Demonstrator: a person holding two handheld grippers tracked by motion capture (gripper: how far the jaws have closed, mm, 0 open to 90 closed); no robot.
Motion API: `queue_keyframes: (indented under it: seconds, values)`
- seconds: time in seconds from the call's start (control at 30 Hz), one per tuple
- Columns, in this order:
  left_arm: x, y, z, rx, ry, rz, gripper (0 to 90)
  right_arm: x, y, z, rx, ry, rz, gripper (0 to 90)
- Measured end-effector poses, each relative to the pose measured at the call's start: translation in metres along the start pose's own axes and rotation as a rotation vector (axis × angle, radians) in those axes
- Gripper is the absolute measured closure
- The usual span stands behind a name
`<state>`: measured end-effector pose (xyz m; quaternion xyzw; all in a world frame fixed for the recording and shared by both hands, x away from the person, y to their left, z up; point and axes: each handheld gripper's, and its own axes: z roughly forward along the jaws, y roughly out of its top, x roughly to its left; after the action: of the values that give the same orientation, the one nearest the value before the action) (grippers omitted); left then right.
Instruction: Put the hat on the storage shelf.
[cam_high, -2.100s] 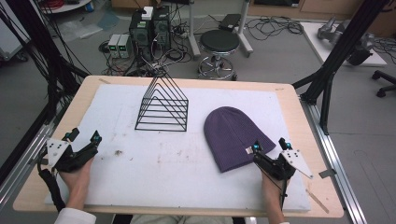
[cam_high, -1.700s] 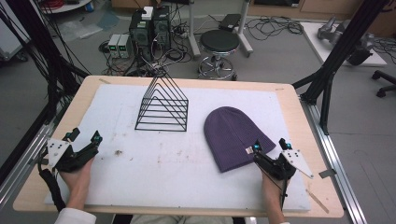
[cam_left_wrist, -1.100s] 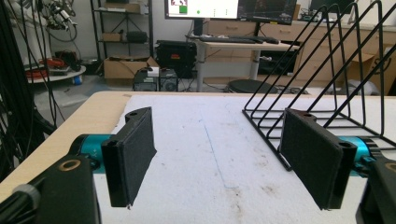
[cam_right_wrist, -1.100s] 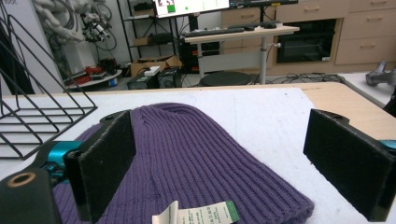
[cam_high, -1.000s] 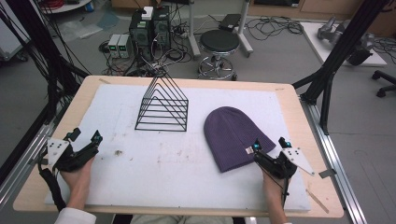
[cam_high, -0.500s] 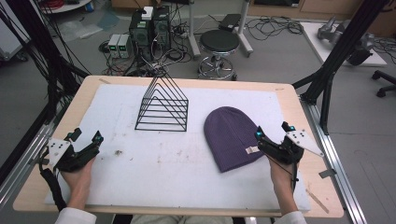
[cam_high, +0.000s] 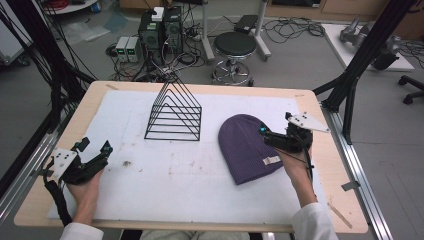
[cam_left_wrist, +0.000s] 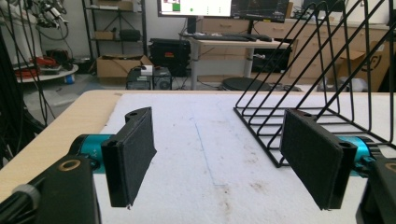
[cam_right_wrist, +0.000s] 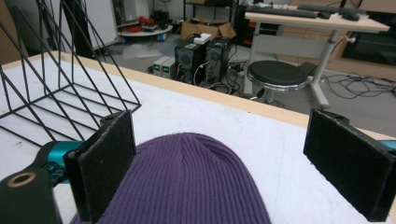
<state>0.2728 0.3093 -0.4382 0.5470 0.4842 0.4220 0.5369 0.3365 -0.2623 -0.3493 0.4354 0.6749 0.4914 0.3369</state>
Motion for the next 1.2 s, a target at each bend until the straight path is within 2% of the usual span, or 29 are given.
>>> queue_keyframes:
  seconds: [0.07, 0.23, 0.43, 0.53, 0.73, 0.83, 0.87, 0.9, 0.97, 1.03, 1.07, 1.1, 1.2]
  values:
    - [-0.001, 0.0, 0.0, -0.002, -0.006, -0.001, 26.6, 0.0, 0.001, 0.003, 0.002, 0.001, -0.008, 8.5]
    - [-0.003, 0.0, 0.0, 0.0, -0.016, 0.006, 26.6, -0.002, 0.008, 0.022, 0.036, 0.026, 0.015, 8.5]
    - [-0.003, 0.0, 0.0, 0.0, -0.015, 0.007, 26.5, -0.002, 0.019, 0.041, 0.083, 0.044, -0.024, 8.5]
    - [-0.002, 0.0, 0.0, -0.002, -0.013, 0.004, 26.6, 0.004, 0.028, 0.054, 0.124, 0.07, -0.064, 8.5]
    - [0.0, 0.0, 0.0, -0.002, -0.013, -0.002, 26.6, 0.007, 0.036, 0.075, 0.18, 0.085, -0.076, 8.5]
    - [-0.001, 0.0, 0.0, -0.002, -0.014, 0.003, 26.5, 0.007, 0.037, 0.083, 0.188, 0.097, -0.07, 8.5]
    - [-0.001, 0.0, 0.0, -0.005, -0.015, 0.004, 26.5, 0.006, 0.038, 0.087, 0.213, 0.112, -0.063, 8.6]
    - [-0.001, 0.0, 0.0, -0.005, -0.017, 0.003, 26.5, 0.005, 0.04, 0.097, 0.262, 0.135, -0.062, 8.6]
    - [-0.001, 0.0, 0.001, -0.006, -0.024, 0.001, 26.2, 0.004, 0.04, 0.103, 0.258, 0.147, -0.065, 8.6]
    - [-0.001, 0.0, 0.001, -0.009, -0.031, -0.003, 26.0, 0.003, 0.039, 0.111, 0.306, 0.153, -0.064, 8.6]
    - [-0.001, 0.0, 0.001, -0.01, -0.032, -0.003, 26.0, 0.003, 0.039, 0.111, 0.306, 0.153, -0.064, 8.6]
    - [0.0, 0.0, 0.001, -0.009, -0.032, -0.004, 26.0, 0.003, 0.038, 0.119, 0.338, 0.149, -0.096, 8.6]
    - [0.0, -0.001, 0.001, -0.011, -0.033, -0.013, 26.0, 0.001, 0.037, 0.127, 0.349, 0.14, -0.095, 8.6]
